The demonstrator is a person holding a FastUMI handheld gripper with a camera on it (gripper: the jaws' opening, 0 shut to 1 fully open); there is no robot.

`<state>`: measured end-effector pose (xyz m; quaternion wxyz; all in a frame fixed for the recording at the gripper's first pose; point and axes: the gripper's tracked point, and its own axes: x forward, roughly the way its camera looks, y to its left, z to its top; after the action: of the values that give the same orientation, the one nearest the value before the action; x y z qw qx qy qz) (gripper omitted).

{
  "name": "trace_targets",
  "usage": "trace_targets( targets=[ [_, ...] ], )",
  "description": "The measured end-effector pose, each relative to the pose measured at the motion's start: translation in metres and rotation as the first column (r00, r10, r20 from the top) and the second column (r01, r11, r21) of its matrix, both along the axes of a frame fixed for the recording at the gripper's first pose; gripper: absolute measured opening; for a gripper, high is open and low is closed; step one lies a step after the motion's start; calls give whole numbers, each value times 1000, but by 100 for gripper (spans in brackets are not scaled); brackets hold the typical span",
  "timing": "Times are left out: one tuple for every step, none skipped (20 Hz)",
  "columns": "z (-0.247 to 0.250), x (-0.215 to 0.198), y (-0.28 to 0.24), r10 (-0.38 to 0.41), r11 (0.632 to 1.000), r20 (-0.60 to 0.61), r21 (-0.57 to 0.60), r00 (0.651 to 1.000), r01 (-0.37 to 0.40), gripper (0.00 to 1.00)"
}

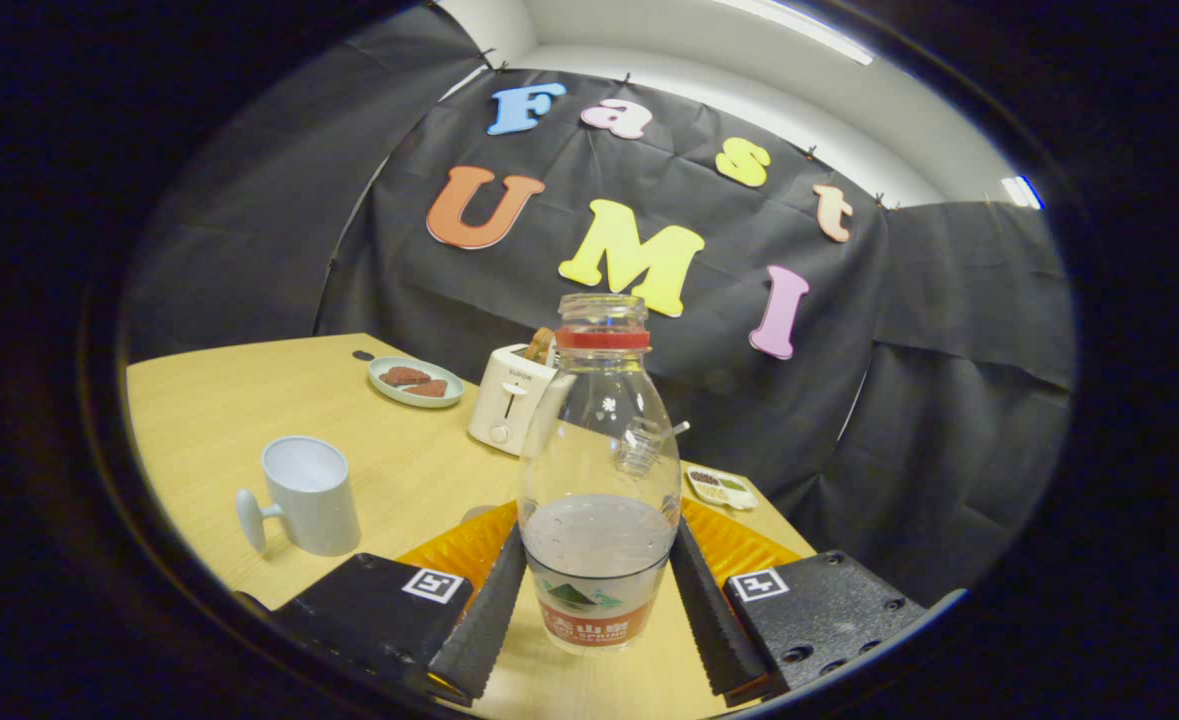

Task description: Take the bottle from table, then pour the juice into the cup, finally place the bottle on the coaster

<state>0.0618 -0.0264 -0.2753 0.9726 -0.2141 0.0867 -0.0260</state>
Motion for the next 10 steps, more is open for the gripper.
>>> trace_targets(
  targets=[
    [3, -1, 0, 4, 1000, 4, -22, 1000, -4, 82],
    [7, -1, 1, 8, 999, 7, -43, 1000, -7, 82],
    [9, -1, 0, 6, 998, 10, -63, 1000, -5, 82],
    [12, -1, -1, 4, 996, 11, -91, 1000, -3, 82],
    [13, -1, -1, 4, 993, 7, -119, 1000, -3, 82],
    [14, -1, 0, 9, 988, 6, -155, 1000, -8, 82],
    [14, -1, 0, 6, 981, 5, -196, 1000, -5, 82],
    [13, 0, -2, 1, 972, -5, -233, 1000, -2, 82],
    [11, 0, -3, 4, 966, -16, -257, 1000, -8, 82],
    [9, 0, -2, 1, 961, -21, -277, 1000, -7, 82]
  ],
)
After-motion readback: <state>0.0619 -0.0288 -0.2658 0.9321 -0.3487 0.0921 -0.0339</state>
